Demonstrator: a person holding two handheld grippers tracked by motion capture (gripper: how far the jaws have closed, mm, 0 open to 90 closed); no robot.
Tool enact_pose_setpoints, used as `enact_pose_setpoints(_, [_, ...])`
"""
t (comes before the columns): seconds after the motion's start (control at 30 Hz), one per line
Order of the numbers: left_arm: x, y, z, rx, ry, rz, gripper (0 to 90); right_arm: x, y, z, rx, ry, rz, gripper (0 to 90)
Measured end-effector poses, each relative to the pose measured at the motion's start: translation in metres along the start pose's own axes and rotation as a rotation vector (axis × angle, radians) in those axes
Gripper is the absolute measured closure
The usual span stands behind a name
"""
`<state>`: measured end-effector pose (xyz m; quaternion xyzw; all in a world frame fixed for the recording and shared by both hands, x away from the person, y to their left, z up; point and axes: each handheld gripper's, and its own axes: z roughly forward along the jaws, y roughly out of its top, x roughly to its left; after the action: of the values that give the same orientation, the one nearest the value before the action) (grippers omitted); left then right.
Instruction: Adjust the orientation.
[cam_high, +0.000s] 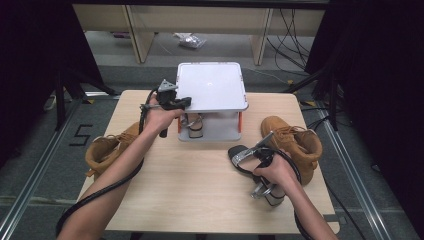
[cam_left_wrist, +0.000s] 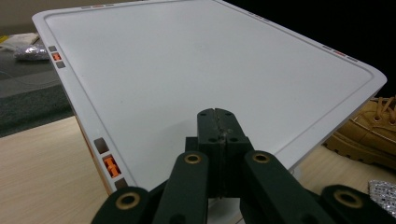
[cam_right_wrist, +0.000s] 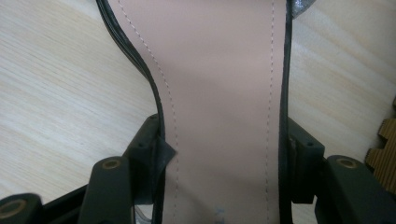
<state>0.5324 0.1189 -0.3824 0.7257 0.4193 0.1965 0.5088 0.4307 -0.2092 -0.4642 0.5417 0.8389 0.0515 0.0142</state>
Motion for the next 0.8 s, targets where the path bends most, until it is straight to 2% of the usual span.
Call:
enact_pose_setpoints(0.07, [0.0, 0.0, 0.0, 0.008, 0.001, 0.001, 89.5, 0.002, 0.001, -0.004, 0.003, 0.005, 0.013, 43.6])
enact_pose_setpoints(0.1, [0.0, 0.0, 0.0, 0.008, 0.001, 0.0, 89.5, 0.003, 0.002, -0.005, -0.009, -0.008, 0.011, 43.6])
enact_pose_setpoints(0.13, [0.0, 0.0, 0.0, 0.001, -0.002, -0.002, 89.5, 0.002, 0.002, -0.007, -0.017, 0.002, 0.003, 43.6])
enact_pose_setpoints(0.17, [0.0, 0.0, 0.0, 0.001, -0.001, -0.001, 89.5, 0.005, 0.003, -0.009, -0.039, 0.004, 0.016, 43.6])
enact_pose_setpoints(0.3, [0.0, 0.001, 0.0, 0.009, 0.003, 0.0, 89.5, 0.008, 0.007, -0.015, -0.061, 0.012, 0.037, 43.6])
enact_pose_setpoints(0.33, [0.0, 0.001, 0.0, 0.008, 0.003, 0.0, 89.5, 0.005, 0.009, -0.016, -0.075, 0.013, -0.006, 43.7])
enact_pose_setpoints(0.4, [0.0, 0.001, 0.0, 0.008, 0.002, 0.001, 89.5, 0.011, 0.012, -0.019, -0.075, 0.015, 0.061, 43.6])
enact_pose_setpoints(0.6, [0.0, 0.0, 0.0, 0.008, 0.003, -0.001, 89.5, 0.017, 0.025, -0.022, -0.093, 0.023, 0.077, 43.6])
enact_pose_setpoints(0.7, [0.0, 0.0, 0.0, 0.008, 0.001, 0.001, 89.5, 0.02, 0.034, -0.022, -0.101, 0.05, 0.075, 43.6])
enact_pose_setpoints(0.8, [0.0, 0.0, 0.0, 0.005, 0.001, -0.003, 89.5, 0.024, 0.045, -0.022, -0.108, 0.039, 0.085, 43.6])
